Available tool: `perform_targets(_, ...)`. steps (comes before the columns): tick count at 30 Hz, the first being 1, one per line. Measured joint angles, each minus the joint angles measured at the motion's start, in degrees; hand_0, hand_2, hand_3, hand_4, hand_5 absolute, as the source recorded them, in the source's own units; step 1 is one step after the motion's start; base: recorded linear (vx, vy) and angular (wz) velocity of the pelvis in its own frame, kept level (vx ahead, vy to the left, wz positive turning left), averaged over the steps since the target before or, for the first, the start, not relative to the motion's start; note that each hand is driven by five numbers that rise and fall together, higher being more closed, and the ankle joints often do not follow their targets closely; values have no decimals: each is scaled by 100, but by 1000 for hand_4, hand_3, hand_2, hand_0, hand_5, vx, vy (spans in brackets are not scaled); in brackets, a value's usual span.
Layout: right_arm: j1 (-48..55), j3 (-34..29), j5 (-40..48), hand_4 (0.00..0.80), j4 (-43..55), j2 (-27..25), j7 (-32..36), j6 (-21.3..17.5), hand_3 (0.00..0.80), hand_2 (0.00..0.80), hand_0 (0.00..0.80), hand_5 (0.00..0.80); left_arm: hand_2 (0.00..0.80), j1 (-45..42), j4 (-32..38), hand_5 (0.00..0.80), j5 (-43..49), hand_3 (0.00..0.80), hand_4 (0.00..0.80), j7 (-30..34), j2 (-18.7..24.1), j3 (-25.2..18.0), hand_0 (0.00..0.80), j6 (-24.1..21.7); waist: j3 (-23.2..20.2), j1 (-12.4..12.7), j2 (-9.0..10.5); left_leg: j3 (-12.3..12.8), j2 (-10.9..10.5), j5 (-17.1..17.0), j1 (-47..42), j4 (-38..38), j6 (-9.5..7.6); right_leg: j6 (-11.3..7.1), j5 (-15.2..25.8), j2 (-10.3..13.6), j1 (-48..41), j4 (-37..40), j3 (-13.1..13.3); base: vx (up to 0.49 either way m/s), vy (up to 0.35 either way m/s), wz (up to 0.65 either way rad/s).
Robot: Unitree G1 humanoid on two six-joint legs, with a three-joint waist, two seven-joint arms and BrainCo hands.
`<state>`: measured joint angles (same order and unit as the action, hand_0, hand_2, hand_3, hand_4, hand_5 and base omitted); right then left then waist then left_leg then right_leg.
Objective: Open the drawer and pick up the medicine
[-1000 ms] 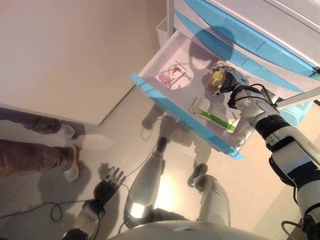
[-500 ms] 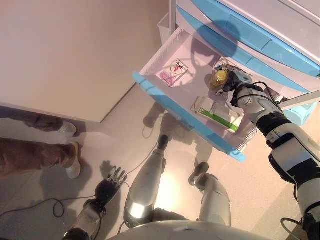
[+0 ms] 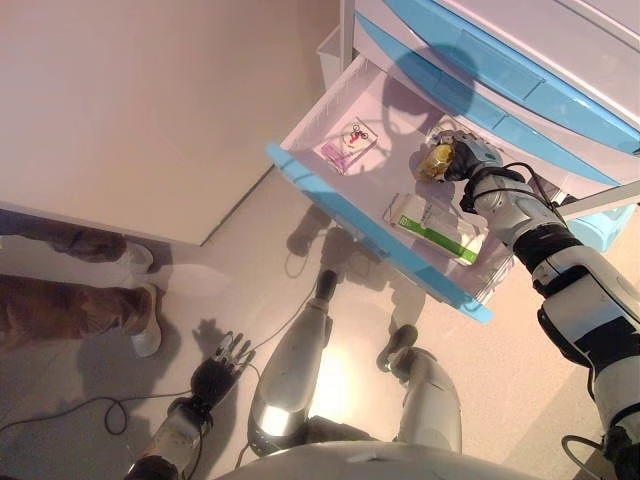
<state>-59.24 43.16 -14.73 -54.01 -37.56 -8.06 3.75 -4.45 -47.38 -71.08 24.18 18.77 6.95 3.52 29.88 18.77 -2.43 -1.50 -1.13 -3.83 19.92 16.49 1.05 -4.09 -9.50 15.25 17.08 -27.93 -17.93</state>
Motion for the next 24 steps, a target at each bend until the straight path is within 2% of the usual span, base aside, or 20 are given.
perform_targets(17, -61, 12, -3, 800, 19, -13, 109, -106, 800, 800, 800, 800, 0, 0, 100, 0, -1, 0, 0, 2, 0, -2, 0, 1, 0, -8, 0, 4, 3, -39, -16, -88, 2, 4, 3, 0, 46, 3, 8, 0, 0, 0)
perform_targets(24, -61, 49, -14, 800, 507, -96, 121, -200, 800, 800, 800, 800, 0, 1, 120, 0, -1, 0, 0, 0, 0, -4, 0, 4, 2, -32, 4, 11, 6, -41, -21, -94, 1, 9, 9, -6, 46, 19, 11, 0, 0, 0)
